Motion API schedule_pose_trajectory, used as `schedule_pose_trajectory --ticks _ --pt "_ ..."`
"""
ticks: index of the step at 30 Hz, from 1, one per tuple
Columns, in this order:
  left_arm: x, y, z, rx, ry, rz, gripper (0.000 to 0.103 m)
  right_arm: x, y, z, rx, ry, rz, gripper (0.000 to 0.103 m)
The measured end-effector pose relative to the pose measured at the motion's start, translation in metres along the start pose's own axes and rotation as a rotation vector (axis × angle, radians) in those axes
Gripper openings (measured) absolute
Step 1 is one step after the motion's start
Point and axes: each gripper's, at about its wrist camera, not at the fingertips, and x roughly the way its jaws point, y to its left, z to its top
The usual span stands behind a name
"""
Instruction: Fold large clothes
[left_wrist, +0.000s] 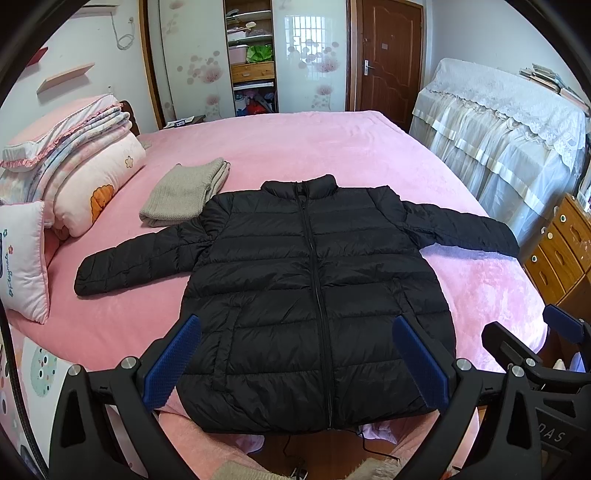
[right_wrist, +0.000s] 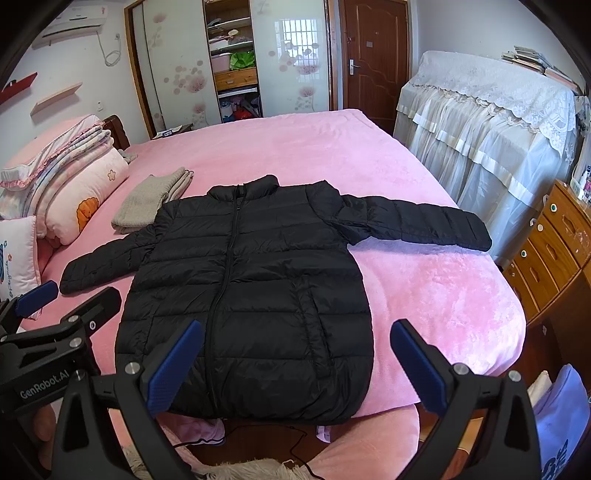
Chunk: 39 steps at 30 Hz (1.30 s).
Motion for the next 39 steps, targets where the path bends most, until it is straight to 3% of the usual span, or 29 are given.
schedule_pose_trajectory --ticks 39 --pt "-0.0043 -0.0032 -0.0091 0.02 0.003 0.014 0.103 0.0014 0.0031 -0.0081 0.016 -0.003 0.02 0.102"
